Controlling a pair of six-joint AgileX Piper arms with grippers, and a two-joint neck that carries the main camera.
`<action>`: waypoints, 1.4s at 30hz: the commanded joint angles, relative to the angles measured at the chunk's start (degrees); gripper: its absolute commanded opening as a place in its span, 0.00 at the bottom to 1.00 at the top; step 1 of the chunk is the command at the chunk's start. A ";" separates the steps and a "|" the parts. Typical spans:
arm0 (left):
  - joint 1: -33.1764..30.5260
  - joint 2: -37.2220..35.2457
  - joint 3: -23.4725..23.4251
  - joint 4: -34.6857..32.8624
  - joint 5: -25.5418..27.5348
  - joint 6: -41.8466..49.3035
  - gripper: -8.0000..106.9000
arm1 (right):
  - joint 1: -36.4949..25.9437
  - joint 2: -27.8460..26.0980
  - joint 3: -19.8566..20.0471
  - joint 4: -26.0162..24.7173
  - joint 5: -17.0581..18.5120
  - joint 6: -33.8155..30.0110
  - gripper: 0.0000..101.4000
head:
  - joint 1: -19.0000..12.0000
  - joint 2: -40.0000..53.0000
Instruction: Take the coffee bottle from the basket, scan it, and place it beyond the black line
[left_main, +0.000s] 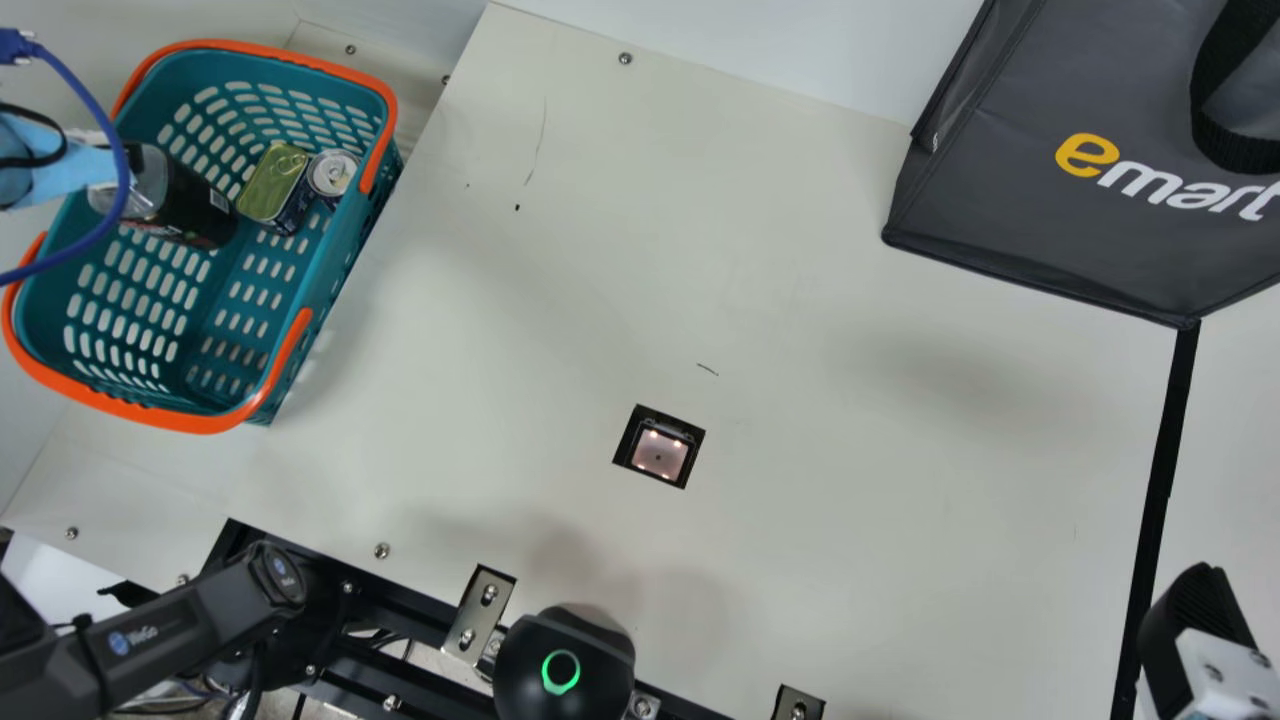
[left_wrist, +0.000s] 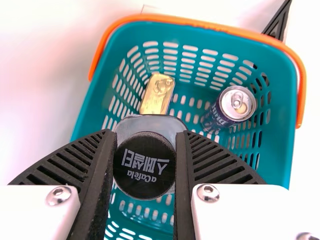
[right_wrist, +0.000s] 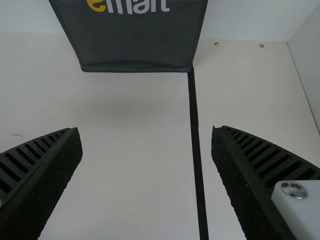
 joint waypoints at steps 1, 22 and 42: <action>-0.15 -0.36 -1.23 0.03 0.93 -0.30 0.16 | 0.00 0.00 0.00 0.00 0.00 0.00 0.90 | -1.48 0.14; -7.53 -6.52 -6.12 0.84 8.44 -4.05 0.16 | 0.00 0.00 0.00 0.00 0.00 0.00 0.90 | -1.48 0.14; -22.66 -8.68 -7.56 3.23 8.17 -11.41 0.16 | 0.00 0.00 0.00 0.00 -0.04 0.00 0.90 | -1.48 0.14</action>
